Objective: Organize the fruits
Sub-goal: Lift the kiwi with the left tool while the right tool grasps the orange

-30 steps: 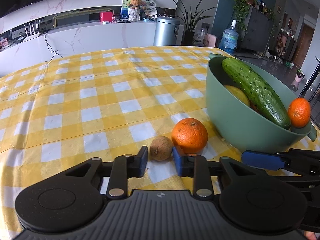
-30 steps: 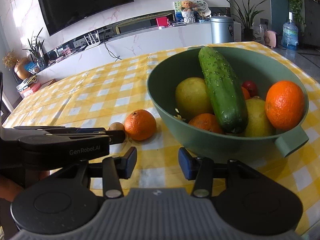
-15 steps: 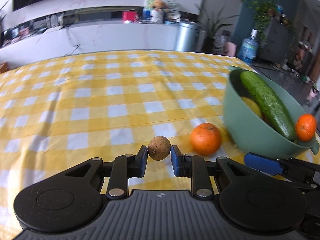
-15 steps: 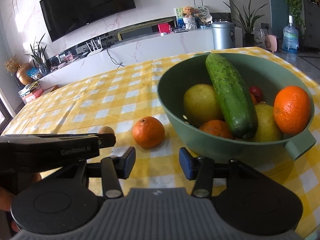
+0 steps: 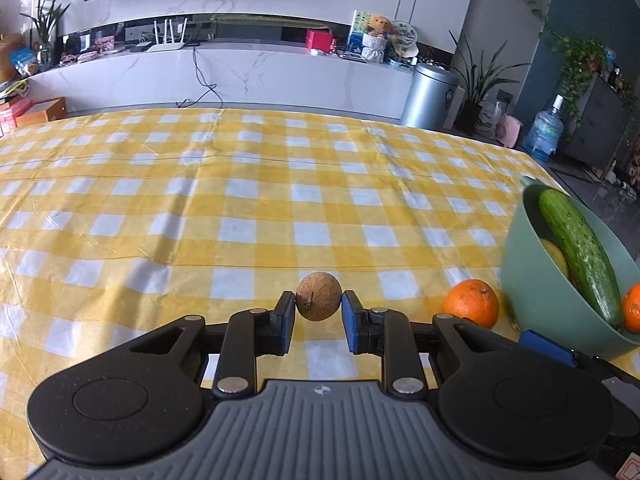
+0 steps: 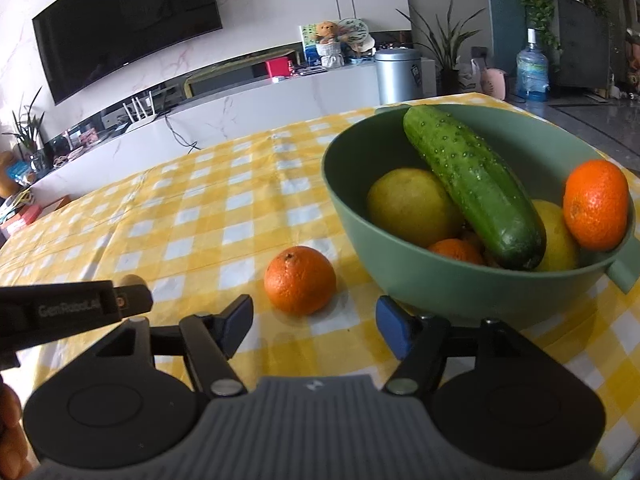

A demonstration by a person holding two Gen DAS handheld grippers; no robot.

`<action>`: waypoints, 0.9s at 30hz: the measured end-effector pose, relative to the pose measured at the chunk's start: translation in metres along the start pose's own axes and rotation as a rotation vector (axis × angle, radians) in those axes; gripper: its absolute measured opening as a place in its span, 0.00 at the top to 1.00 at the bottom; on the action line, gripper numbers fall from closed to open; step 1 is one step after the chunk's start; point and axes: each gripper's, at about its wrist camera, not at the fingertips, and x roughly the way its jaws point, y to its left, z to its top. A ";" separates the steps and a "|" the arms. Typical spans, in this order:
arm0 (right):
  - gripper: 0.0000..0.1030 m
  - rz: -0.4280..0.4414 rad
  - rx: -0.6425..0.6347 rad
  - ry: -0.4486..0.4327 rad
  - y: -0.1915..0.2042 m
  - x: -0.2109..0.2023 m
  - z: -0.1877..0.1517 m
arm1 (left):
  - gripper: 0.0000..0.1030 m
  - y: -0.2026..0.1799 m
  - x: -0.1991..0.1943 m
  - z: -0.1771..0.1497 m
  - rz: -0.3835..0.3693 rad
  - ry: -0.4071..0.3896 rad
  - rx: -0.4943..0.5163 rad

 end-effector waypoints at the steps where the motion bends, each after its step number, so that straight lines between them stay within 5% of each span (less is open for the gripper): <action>1: 0.36 -0.008 0.004 0.002 0.002 0.002 0.000 | 0.73 0.002 0.001 0.001 0.001 0.001 -0.008; 12: 0.37 -0.067 0.075 -0.048 0.015 0.013 0.002 | 0.73 0.010 0.006 0.002 0.006 0.004 -0.035; 19: 0.59 -0.062 0.064 -0.066 0.020 0.019 0.003 | 0.73 0.011 0.009 0.002 -0.005 0.011 -0.044; 27: 0.59 0.024 0.000 -0.047 0.021 0.014 -0.001 | 0.73 0.011 0.007 0.001 -0.015 0.014 -0.043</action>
